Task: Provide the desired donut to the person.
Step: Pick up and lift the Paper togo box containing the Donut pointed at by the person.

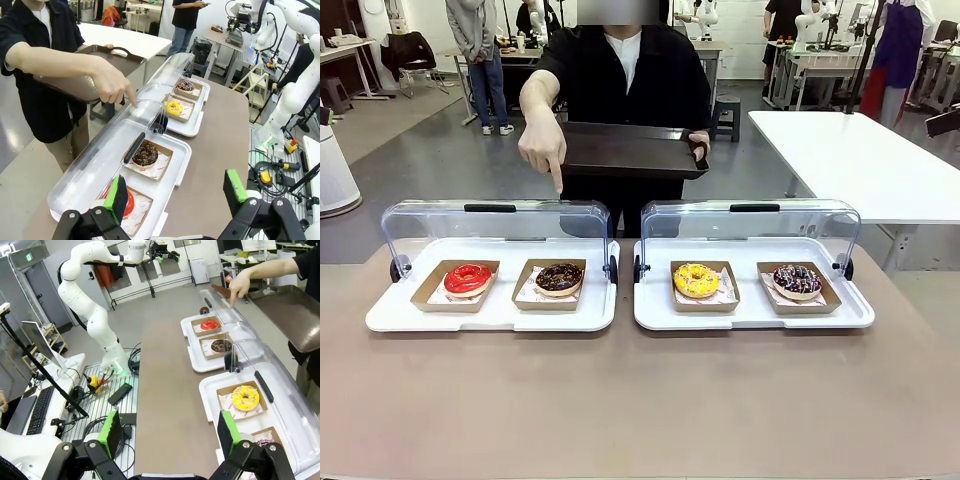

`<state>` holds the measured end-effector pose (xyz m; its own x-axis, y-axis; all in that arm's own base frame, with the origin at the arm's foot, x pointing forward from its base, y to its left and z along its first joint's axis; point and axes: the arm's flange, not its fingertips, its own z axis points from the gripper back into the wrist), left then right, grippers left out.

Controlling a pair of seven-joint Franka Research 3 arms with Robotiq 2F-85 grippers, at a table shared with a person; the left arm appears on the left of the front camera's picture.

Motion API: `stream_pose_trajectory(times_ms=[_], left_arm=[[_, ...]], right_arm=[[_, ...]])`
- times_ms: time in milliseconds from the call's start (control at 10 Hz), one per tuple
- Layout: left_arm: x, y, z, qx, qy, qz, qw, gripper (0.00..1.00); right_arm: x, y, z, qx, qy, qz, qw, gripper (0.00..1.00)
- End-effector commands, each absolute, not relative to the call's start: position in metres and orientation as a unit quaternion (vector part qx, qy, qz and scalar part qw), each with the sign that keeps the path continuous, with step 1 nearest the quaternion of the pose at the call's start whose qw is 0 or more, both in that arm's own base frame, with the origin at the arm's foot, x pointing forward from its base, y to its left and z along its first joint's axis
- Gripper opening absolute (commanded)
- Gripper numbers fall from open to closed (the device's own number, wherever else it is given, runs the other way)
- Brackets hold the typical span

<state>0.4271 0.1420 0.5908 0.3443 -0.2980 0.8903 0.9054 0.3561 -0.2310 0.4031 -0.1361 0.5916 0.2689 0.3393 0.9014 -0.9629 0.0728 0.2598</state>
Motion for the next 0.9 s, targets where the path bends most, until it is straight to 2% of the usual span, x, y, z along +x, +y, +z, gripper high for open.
stream_pose_trajectory(times_ms=[0, 800], left_arm=[[0.427, 0.1421, 0.5914, -0.386, -0.395, -0.416, 0.722, 1.0], [0.427, 0.1421, 0.5914, -0.386, -0.395, -0.416, 0.722, 1.0]], right_arm=[[0.402, -0.1366, 0.593, 0.463, -0.338, 0.503, 0.646, 1.0], [0.402, -0.1366, 0.593, 0.463, -0.338, 0.503, 0.646, 1.0]])
